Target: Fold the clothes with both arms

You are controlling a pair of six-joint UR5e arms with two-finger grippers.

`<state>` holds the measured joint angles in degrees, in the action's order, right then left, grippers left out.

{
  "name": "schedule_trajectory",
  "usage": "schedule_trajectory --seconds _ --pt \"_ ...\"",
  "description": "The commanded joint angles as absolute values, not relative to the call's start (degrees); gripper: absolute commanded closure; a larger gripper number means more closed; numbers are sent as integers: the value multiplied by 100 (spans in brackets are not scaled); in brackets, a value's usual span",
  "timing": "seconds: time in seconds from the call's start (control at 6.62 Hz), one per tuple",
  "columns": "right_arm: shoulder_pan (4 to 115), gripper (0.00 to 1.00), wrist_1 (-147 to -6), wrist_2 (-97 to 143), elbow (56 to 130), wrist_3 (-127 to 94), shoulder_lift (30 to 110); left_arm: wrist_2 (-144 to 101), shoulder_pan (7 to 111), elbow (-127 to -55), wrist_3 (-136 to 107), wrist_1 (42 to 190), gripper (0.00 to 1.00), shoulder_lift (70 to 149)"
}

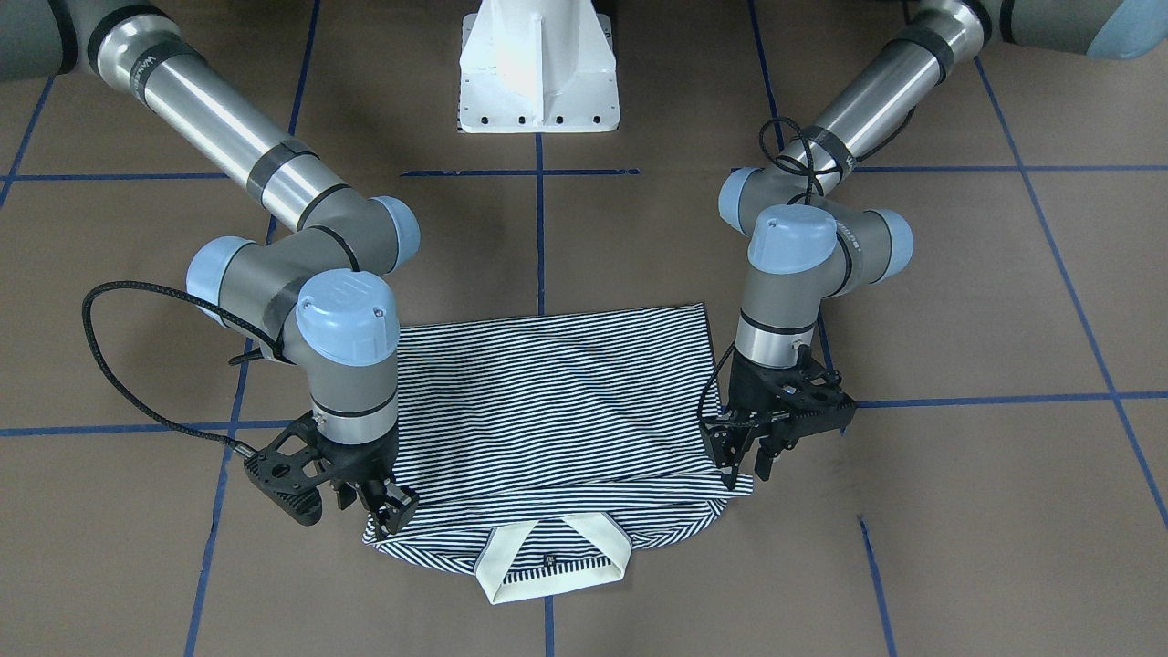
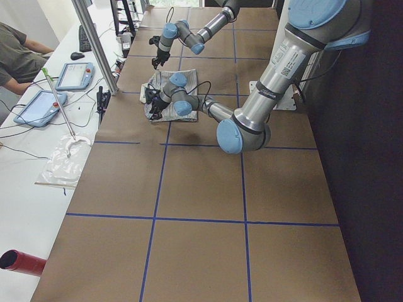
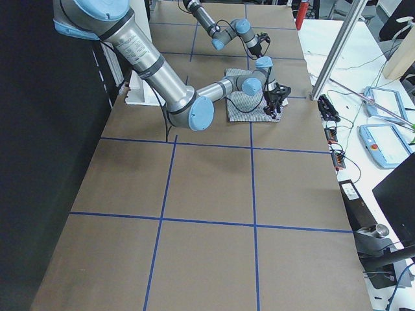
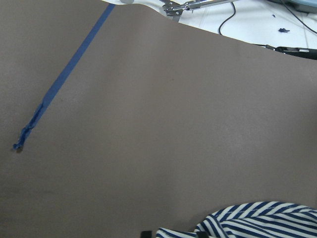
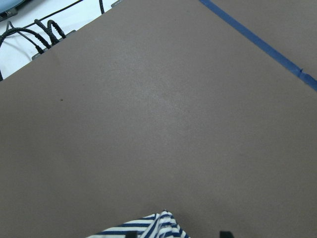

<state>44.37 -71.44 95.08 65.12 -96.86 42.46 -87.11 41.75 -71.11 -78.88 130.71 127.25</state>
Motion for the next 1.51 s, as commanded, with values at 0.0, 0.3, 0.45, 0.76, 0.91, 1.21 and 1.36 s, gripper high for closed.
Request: schedule_trajectory --seconds 0.0,0.3,0.45,0.76,0.91,1.21,1.36 --pt "4203 28 -7250 9955 8337 -9903 5353 -8728 4184 -7416 -7927 13351 43 12569" --pt "3598 23 -7233 9914 9664 -10684 6535 -8719 4175 -7488 -7928 13359 42 12490" --pt "3403 23 -7233 9844 9764 -10896 6713 -8710 4175 -7488 -7919 13359 42 12481" --pt "3226 22 -7233 9844 9756 -10960 6767 -8701 4175 -7488 -7937 13359 41 12480" --pt "3208 22 -7233 9844 9738 -10960 6750 -8701 4175 -7497 -7937 13351 41 12480" --pt "3191 25 -7225 9835 9572 -10951 6724 -8684 4175 -7497 -7910 13351 41 12472" --pt "3190 35 -7233 9757 9536 -10960 6689 -8684 4175 -7523 -7910 13351 41 12437"
